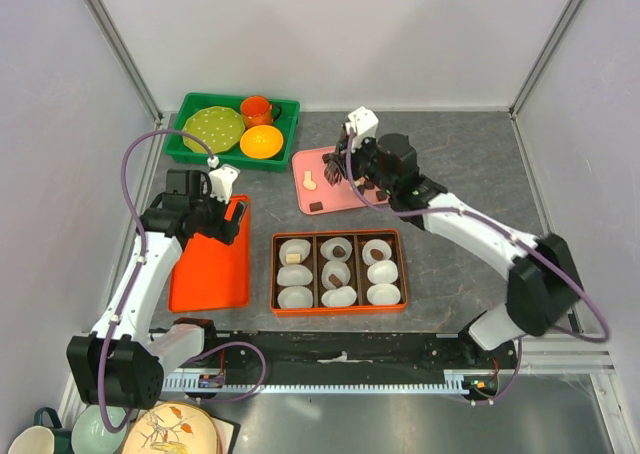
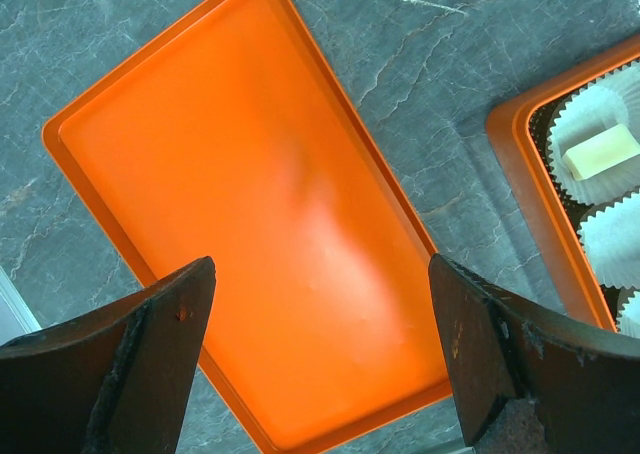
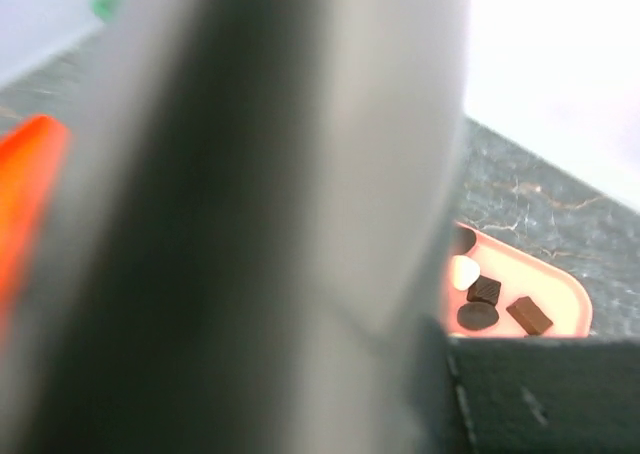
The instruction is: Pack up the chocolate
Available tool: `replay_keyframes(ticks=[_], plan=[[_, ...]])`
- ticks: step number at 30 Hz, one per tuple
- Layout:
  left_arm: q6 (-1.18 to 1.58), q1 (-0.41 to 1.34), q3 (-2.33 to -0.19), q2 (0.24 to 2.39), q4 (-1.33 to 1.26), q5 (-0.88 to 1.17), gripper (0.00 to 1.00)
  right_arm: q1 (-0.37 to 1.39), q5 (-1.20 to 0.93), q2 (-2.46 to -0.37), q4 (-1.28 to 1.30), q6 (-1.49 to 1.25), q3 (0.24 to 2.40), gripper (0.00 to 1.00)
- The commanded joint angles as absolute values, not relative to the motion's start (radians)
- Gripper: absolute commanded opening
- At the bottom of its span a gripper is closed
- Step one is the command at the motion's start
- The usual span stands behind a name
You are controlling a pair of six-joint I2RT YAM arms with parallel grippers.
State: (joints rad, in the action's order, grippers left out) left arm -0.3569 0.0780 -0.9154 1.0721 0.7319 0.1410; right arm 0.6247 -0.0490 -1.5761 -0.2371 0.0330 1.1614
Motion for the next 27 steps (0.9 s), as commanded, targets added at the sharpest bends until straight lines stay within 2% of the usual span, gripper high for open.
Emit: replay_keyframes(ticks=[1, 7, 14, 19, 27], plan=[[-0.38, 0.072, -0.937, 1.058, 0.73, 0.166, 0.94, 0.702, -0.051, -1.389, -0.155, 0.035, 1.074, 0.22], [-0.379, 0.072, -0.942, 1.068, 0.724, 0.169, 0.94, 0.876, -0.005, -1.158, 0.0, 0.022, 0.959, 0.21], [-0.38, 0.072, -0.948, 1.077, 0.724, 0.167, 0.94, 0.974, -0.018, -0.967, 0.234, -0.031, 0.905, 0.2], [-0.37, 0.072, -0.96, 1.083, 0.723, 0.17, 0.94, 1.017, -0.097, -0.954, 0.31, -0.04, 0.904, 0.2], [-0.367, 0.072, -0.973, 1.086, 0.733, 0.167, 0.94, 1.066, -0.132, -0.985, 0.272, -0.058, 0.855, 0.2]])
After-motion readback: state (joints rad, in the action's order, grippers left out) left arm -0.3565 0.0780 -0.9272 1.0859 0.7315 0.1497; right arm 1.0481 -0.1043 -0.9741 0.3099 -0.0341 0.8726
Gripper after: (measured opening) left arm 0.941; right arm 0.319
